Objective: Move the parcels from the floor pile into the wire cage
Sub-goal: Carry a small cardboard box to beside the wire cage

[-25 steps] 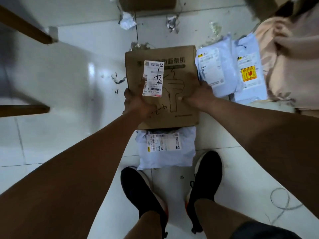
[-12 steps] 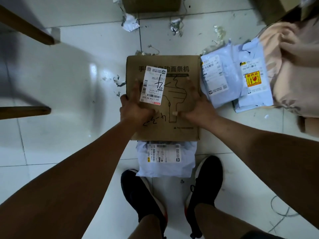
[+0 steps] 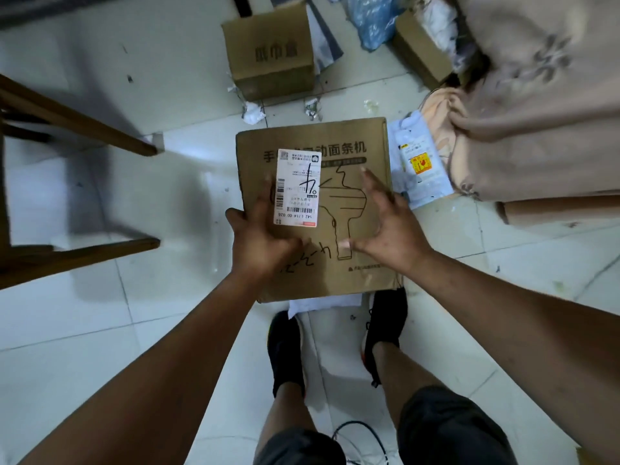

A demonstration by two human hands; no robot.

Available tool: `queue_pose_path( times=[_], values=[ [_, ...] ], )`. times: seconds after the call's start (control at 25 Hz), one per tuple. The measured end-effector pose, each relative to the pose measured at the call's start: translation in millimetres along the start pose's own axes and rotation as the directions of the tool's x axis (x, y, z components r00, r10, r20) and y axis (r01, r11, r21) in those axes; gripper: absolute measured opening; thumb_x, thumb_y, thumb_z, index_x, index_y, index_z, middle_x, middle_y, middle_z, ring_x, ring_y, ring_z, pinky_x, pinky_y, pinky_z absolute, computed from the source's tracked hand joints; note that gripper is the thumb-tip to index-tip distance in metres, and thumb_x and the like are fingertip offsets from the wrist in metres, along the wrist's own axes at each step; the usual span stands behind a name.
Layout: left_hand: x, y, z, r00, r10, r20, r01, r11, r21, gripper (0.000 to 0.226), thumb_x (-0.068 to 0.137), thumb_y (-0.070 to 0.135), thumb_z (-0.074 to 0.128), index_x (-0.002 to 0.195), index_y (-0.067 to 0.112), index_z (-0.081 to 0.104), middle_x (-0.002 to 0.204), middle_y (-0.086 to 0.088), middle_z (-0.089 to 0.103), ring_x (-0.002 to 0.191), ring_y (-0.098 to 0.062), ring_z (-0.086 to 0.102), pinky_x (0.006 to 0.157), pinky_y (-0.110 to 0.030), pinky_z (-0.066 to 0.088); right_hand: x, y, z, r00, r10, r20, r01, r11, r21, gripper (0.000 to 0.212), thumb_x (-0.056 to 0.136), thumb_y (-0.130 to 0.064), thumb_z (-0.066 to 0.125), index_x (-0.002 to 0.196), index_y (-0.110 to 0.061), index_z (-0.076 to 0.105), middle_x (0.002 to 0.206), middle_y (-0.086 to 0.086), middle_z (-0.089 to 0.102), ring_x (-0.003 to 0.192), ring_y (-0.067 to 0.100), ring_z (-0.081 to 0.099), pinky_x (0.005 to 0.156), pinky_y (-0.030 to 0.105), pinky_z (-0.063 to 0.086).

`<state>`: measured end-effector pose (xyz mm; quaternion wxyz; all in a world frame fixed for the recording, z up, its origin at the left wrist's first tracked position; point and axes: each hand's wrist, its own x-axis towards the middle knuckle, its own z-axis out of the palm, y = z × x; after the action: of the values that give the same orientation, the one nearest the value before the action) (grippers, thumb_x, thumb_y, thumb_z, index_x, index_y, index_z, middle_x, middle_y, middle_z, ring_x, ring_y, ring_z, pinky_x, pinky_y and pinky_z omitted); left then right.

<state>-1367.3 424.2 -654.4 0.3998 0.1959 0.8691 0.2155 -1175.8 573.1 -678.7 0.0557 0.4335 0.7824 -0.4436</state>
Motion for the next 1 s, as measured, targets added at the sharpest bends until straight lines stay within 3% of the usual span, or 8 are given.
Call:
queue_pose_path(
  times=[0.12, 0.2, 0.32, 0.48, 0.76, 1.0],
  values=[
    [-54, 50, -42, 0.996, 0.091, 0.011, -0.091, 0.995, 0.05, 0.122, 0.068, 0.031, 0.094, 0.155, 0.061, 0.014, 0.123, -0.004, 0.027, 0.093, -0.019, 0.051, 0.098, -0.019, 0.039, -57, -46, -53, 0.997, 0.031, -0.077, -0.03, 0.999, 0.019, 0.135, 0.059, -0.04, 0.096, 0.16, -0.045, 0.007, 0.163, -0.02, 0.023, 0.145, 0.02, 0.028, 0.112, 0.031, 0.036],
    [-89, 86, -72, 0.991, 0.129, 0.031, -0.131, 0.988, 0.077, 0.121, 0.067, 0.032, 0.094, 0.154, 0.062, 0.015, 0.123, -0.003, 0.027, 0.093, -0.018, 0.048, 0.096, -0.021, 0.039, -97, -83, -89, 0.988, 0.097, -0.117, -0.091, 0.994, 0.06, 0.133, 0.06, -0.041, 0.096, 0.159, -0.049, 0.008, 0.162, -0.007, 0.028, 0.146, 0.022, 0.028, 0.114, 0.032, 0.034],
    [-133, 132, -114, 0.982, 0.178, 0.068, -0.186, 0.974, 0.13, 0.119, 0.067, 0.035, 0.093, 0.153, 0.064, 0.015, 0.124, -0.004, 0.028, 0.097, -0.02, 0.047, 0.093, -0.025, 0.042, -153, -130, -127, 0.96, 0.238, -0.149, -0.218, 0.966, 0.141, 0.13, 0.059, -0.044, 0.095, 0.155, -0.059, 0.008, 0.145, 0.011, 0.039, 0.132, 0.028, 0.046, 0.107, 0.034, 0.041],
    [-203, 185, -165, 0.937, 0.329, 0.119, -0.349, 0.907, 0.235, 0.121, 0.065, 0.041, 0.093, 0.151, 0.067, 0.011, 0.122, -0.002, 0.029, 0.094, -0.019, 0.049, 0.098, -0.036, 0.052, -236, -181, -168, 0.915, 0.325, -0.24, -0.267, 0.933, 0.242, 0.13, 0.061, -0.045, 0.095, 0.151, -0.064, 0.003, 0.14, 0.009, 0.04, 0.125, 0.028, 0.052, 0.1, 0.03, 0.042],
    [-319, 257, -189, 0.781, 0.536, 0.321, -0.623, 0.706, 0.337, 0.116, 0.067, 0.051, 0.09, 0.155, 0.059, 0.016, 0.145, -0.007, 0.025, 0.133, -0.034, 0.048, 0.108, -0.045, 0.047, -382, -223, -214, 0.778, 0.495, -0.387, -0.348, 0.852, 0.39, 0.128, 0.062, -0.051, 0.093, 0.151, -0.064, 0.002, 0.143, 0.009, 0.037, 0.132, 0.033, 0.048, 0.111, 0.037, 0.04],
    [-394, 295, -151, 0.611, 0.57, 0.55, -0.79, 0.486, 0.373, 0.113, 0.068, 0.051, 0.089, 0.155, 0.057, 0.017, 0.125, -0.002, 0.027, 0.11, -0.031, 0.057, 0.101, -0.044, 0.054, -496, -211, -206, 0.609, 0.672, -0.422, -0.41, 0.721, 0.559, 0.124, 0.064, -0.052, 0.091, 0.154, -0.06, 0.005, 0.138, 0.008, 0.04, 0.13, 0.032, 0.049, 0.113, 0.04, 0.042]
  ],
)
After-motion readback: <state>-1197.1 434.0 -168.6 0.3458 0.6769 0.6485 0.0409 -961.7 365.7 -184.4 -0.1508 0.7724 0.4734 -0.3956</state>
